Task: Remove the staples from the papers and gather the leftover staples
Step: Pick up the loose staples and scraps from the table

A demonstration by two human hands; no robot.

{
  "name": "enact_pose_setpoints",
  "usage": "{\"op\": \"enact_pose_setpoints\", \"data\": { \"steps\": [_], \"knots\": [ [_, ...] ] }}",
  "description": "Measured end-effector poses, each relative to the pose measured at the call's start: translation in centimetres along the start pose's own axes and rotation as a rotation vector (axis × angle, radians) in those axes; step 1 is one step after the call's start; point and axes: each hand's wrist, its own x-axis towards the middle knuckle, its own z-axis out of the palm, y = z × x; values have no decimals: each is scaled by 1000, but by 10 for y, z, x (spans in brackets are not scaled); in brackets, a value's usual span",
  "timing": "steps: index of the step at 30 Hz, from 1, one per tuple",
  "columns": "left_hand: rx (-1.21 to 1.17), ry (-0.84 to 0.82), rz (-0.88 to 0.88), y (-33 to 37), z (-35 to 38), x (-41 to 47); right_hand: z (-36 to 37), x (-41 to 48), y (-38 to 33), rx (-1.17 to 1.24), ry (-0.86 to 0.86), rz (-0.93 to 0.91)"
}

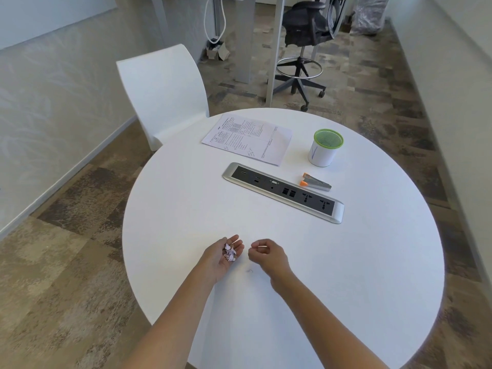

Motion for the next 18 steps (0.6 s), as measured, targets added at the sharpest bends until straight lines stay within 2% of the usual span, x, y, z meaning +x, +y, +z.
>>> {"op": "enact_pose_setpoints", "data": {
  "steps": [2, 8, 14, 18],
  "knots": [
    [48, -12, -16, -3, 1, -1, 4, -4, -9, -12, -29, -69],
    [88, -1, 1, -7, 4, -4, 22, -4, -16, -328, -15, -331],
    [6, -15, 5, 0, 3, -7, 17, -8, -19, -206, -2, -349],
    [-53, -18, -8, 5, -1, -6, 6, -6, -9, -103, 14, -256]
  ]
}}
